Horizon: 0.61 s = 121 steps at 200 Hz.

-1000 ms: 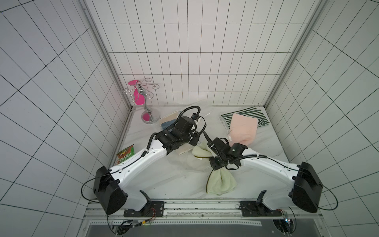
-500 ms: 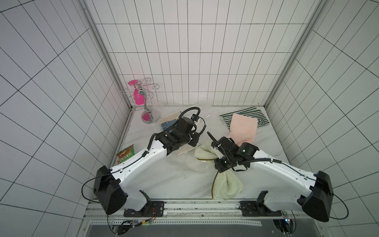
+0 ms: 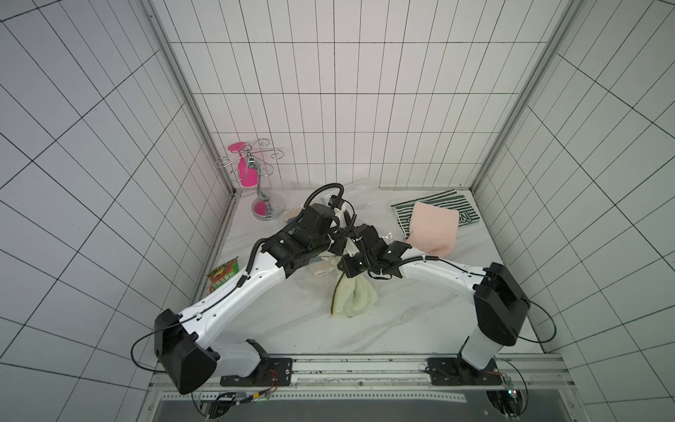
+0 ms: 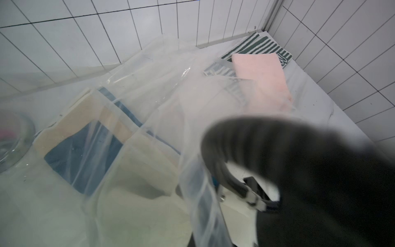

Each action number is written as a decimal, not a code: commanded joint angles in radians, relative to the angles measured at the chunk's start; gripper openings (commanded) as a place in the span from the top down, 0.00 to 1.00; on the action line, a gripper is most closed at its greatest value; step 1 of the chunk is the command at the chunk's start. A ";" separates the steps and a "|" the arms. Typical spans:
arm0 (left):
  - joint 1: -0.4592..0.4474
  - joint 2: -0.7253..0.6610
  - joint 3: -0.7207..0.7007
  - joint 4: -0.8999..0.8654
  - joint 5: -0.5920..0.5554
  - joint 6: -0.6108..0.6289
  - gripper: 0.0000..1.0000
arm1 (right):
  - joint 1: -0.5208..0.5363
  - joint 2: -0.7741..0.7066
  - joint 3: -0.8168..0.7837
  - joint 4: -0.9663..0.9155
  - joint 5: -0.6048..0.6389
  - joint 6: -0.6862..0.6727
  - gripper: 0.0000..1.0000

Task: Place the folded towel into the vacuum bag
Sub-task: Place the towel in the vacuum bag.

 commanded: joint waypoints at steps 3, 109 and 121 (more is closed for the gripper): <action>-0.009 -0.022 0.044 0.007 0.078 -0.015 1.00 | -0.021 -0.005 -0.096 0.360 0.054 0.005 1.00; -0.022 -0.013 0.029 -0.011 0.173 -0.012 1.00 | -0.119 0.222 0.186 0.389 -0.153 0.143 1.00; -0.026 -0.016 0.032 -0.004 0.190 -0.016 1.00 | -0.102 0.250 0.235 0.354 -0.142 0.095 1.00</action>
